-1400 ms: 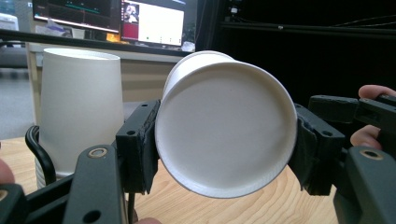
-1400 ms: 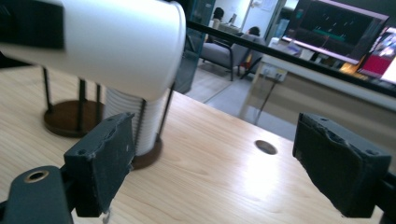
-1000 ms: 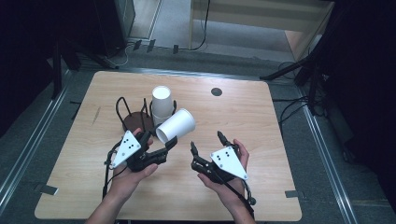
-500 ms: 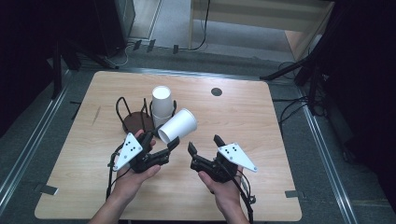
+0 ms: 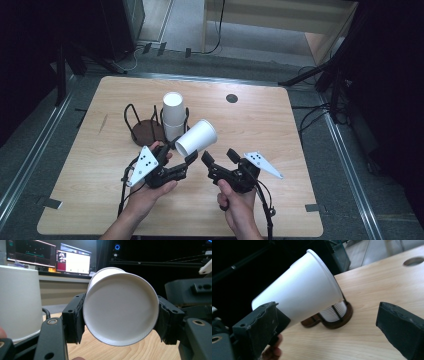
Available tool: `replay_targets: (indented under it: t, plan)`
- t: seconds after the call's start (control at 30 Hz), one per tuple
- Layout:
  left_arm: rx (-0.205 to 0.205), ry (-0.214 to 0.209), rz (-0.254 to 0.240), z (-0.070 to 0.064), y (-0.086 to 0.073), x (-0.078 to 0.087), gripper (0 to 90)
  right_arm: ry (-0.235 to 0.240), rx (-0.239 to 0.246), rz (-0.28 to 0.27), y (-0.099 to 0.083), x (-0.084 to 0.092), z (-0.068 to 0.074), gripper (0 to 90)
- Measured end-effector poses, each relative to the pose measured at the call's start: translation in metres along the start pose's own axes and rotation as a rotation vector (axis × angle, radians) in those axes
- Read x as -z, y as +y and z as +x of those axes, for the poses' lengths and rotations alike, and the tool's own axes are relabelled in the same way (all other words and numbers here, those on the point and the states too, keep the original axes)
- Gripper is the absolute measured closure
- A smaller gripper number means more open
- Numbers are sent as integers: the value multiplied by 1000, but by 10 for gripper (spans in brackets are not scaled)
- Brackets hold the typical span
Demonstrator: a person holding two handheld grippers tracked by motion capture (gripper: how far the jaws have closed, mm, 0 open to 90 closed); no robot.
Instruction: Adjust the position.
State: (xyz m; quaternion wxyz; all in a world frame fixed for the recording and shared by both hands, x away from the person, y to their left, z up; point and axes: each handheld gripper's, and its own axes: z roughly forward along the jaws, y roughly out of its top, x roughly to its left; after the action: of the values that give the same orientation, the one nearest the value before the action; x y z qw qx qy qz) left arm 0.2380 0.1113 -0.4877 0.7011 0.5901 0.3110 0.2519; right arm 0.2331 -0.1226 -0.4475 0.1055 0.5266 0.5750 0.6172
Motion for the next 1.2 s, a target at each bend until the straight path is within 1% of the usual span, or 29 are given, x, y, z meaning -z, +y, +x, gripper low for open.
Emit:
replay_targets:
  t: [0.03,0.17,0.2,0.23,0.27,0.3,0.33,0.37,0.43,0.47,0.5,0.57,0.63,0.7,0.73,0.8,0.87,0.9,0.93,0.97,1.0,1.07,1.13,1.17,1.2]
  plan:
    - [-2,-2,1,0,0,0,353,24,-46,3,0,0,-2,37]
    - [-4,-11,-3,-4,-3,-2,353,60,-141,6,1,1,-7,37]
    - [-6,-14,-4,-5,-4,-2,353,64,-159,6,1,1,-7,37]
    - [-9,-16,-3,-6,-5,-3,353,64,-159,6,1,1,-7,37]
    - [-7,-19,-7,-8,-6,-4,353,69,-189,11,1,1,-9,37]
    - [-7,-19,-7,-8,-6,-4,353,69,-189,11,1,1,-9,37]
    - [-8,-21,-6,-9,-7,-4,353,71,-208,14,1,0,-10,37]
    - [-14,-22,-5,-10,-7,-4,353,78,-235,18,0,0,-11,37]
    - [-13,-28,-10,-12,-9,-5,353,80,-284,24,0,0,-14,37]
    - [-15,-32,-5,-13,-10,-6,353,97,-334,34,0,-1,-17,40]
    - [-18,-36,-5,-15,-11,-6,353,97,-334,34,0,-1,-17,40]
    - [-21,-40,-1,-17,-14,-8,353,136,-402,48,0,-1,-22,40]
    - [-28,-40,4,-20,-16,-9,353,153,-449,50,0,-1,-27,40]
    - [-31,-48,7,-22,-19,-10,353,153,-487,51,-1,-1,-29,40]
    - [-31,-48,6,-23,-20,-10,353,149,-518,53,-1,-1,-31,39]
    - [-39,-50,10,-25,-21,-11,353,150,-558,56,-2,-1,-33,35]
    - [-46,-52,13,-28,-23,-12,353,140,-599,55,-3,-1,-37,29]
    - [-49,-51,14,-29,-24,-13,353,144,-625,48,-4,0,-39,27]
    - [-53,-52,17,-30,-25,-13,353,151,-635,45,-4,-1,-41,27]
    - [-57,-51,22,-31,-26,-13,353,147,-643,45,-4,0,-42,27]
    - [-57,-56,21,-33,-27,-14,353,151,-669,42,-4,0,-45,26]
    - [-60,-59,27,-34,-28,-14,353,147,-672,42,-4,0,-45,26]
    - [-64,-63,31,-37,-30,-15,353,144,-704,48,-4,0,-47,23]
    - [-64,-64,32,-38,-31,-16,353,140,-706,49,-4,0,-48,23]
    - [-72,-66,39,-40,-32,-16,353,142,-713,51,-5,-1,-48,22]
